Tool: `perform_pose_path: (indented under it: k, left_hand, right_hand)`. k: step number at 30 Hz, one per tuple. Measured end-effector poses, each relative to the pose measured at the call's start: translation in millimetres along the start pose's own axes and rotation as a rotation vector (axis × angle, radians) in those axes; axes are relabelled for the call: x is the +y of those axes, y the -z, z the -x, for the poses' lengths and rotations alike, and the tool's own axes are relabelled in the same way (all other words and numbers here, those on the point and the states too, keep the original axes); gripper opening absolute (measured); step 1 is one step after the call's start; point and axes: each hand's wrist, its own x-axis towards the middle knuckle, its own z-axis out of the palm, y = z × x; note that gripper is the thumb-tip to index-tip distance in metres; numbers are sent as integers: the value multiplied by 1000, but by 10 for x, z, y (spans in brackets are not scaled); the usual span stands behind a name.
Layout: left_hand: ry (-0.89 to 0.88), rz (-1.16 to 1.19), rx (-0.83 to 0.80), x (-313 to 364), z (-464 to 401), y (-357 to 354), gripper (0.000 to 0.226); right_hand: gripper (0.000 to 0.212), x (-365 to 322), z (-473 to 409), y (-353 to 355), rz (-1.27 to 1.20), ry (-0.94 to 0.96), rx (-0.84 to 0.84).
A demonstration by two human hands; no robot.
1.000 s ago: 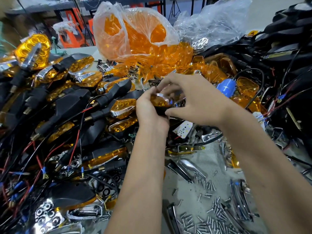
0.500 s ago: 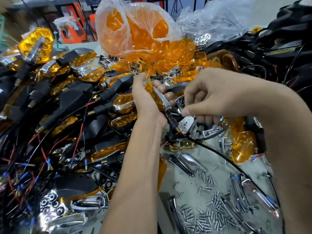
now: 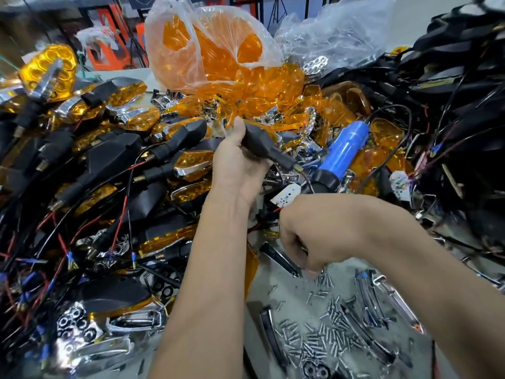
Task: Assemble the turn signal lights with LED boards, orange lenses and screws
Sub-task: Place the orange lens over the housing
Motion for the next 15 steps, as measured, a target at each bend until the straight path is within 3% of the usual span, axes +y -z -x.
perform_pose_path:
  k: [9,13,15]
  left_hand:
    - [-9,29,2,-7,6,32,17]
    - [-11,-226,-30,-49,-51,64,30]
    - [23,-235,-32,-69,-39,61,35]
  right_hand:
    - [10,37,-12,-36,-89,129,23]
    - [9,229,103,176,-380,170,53]
    - [8,359,166,284,-561,196,109]
